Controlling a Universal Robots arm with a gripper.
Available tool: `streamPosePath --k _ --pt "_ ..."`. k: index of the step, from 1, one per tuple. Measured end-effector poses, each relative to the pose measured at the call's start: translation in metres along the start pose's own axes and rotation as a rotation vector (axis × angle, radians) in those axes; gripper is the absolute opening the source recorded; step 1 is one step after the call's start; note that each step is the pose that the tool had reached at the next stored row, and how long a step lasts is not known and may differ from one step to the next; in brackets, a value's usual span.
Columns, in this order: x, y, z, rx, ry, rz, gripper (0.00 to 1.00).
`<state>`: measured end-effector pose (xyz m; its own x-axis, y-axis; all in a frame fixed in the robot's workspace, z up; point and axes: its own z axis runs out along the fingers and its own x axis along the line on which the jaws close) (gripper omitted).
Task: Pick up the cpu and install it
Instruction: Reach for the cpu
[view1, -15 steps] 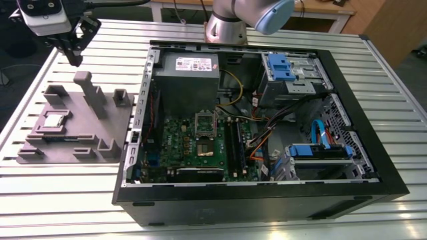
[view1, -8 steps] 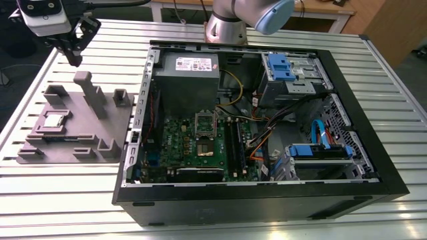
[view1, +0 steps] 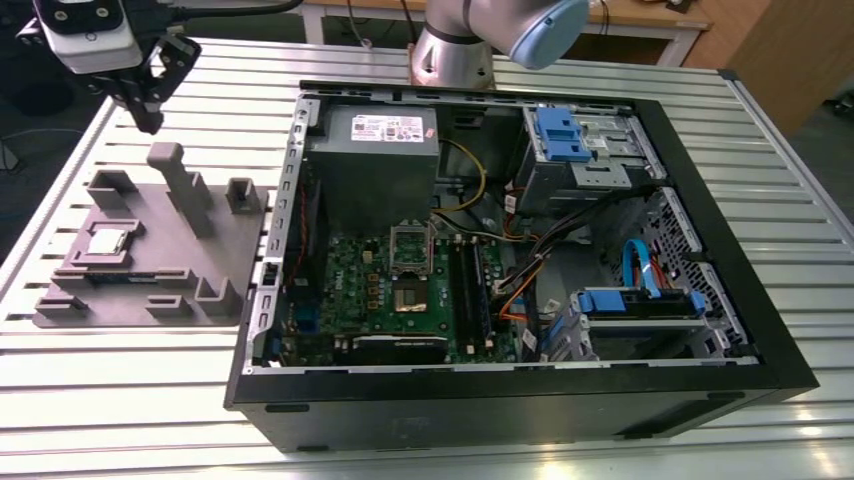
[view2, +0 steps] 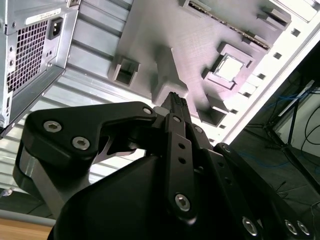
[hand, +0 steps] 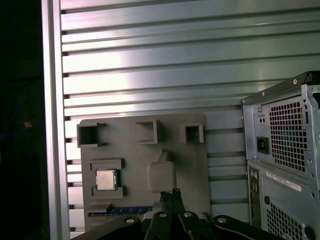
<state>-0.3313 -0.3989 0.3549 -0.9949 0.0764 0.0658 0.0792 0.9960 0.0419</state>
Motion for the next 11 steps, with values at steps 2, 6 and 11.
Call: streamPosePath --k 2,6,11 --pt "0.0003 -0.0001 0.0004 0.0003 0.0029 0.000 0.10" --pt "0.0013 -0.0002 0.0008 0.0002 0.0038 0.000 0.10" --pt "0.0046 -0.0004 0.0012 0.0003 0.0044 0.000 0.10"
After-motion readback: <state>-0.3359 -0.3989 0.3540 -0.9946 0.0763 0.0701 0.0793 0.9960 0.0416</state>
